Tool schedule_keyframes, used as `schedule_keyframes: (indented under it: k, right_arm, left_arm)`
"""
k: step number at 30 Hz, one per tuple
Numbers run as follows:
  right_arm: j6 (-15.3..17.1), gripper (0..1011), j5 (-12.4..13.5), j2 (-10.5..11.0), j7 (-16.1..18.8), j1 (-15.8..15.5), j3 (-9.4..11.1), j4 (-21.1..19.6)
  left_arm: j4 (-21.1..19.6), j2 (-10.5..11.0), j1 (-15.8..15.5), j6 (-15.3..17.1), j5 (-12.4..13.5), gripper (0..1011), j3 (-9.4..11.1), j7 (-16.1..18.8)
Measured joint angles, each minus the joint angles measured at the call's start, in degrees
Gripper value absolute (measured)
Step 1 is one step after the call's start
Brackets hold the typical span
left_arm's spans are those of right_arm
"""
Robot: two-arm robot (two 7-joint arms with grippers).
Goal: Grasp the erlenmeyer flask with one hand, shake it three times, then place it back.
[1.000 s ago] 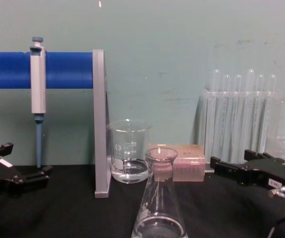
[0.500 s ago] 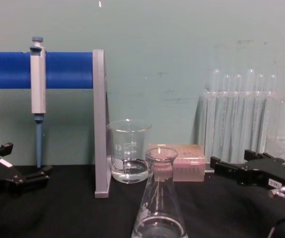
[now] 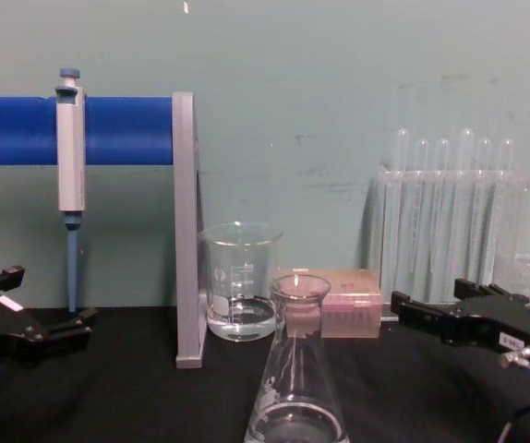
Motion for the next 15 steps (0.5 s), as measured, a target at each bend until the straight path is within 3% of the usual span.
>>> schedule_keyframes:
  k: [15]
  right_arm:
    - [0.0, 1000, 0.0, 0.0, 0.0, 0.0, 0.0, 0.0]
  left_arm:
    - [0.0, 0.0, 0.0, 0.0, 0.0, 1001, 0.0, 0.0]
